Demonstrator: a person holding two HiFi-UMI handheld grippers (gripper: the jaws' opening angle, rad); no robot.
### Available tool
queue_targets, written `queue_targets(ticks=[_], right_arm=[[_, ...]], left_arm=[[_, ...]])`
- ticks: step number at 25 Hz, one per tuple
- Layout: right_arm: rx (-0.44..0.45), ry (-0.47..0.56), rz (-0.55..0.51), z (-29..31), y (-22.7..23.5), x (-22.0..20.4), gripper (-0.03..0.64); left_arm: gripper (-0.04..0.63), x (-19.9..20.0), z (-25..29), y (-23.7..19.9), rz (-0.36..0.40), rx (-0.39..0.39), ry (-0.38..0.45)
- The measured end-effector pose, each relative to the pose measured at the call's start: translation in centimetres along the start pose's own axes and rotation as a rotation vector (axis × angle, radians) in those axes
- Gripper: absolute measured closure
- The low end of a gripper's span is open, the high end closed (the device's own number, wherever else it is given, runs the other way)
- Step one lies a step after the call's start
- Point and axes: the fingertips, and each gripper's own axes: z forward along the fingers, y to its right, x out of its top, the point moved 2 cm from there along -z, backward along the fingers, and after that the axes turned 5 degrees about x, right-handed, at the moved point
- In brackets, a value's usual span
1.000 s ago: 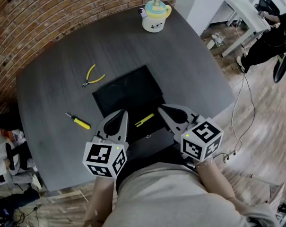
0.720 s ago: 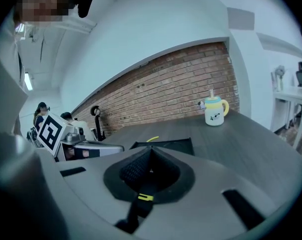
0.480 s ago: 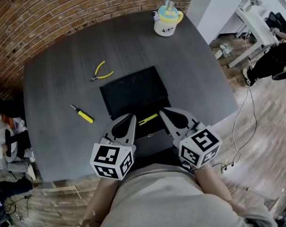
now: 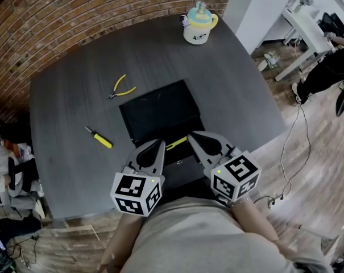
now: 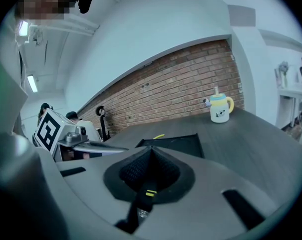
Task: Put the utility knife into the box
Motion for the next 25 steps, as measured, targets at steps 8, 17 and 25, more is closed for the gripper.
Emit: queue_targets(ticks=[8, 17, 25], right_arm=[[0.005, -0.005, 0.03, -0.2, -0.1, -0.8, 0.611], [0.006, -0.014, 0.01, -0.2, -0.4, -0.4, 0.611], [0.008, -0.058, -0.003, 0.1, -0.6, -1.3, 0.611]], left_arm=[[0.571, -0.5, -0.1, 0.1, 0.001, -0.009, -0.017], [0.571, -0.7, 0.0, 0.7, 0.008, -0.043, -0.03], [0.571, -1.3, -0.4, 0.0, 0.034, -0.012, -0.05]])
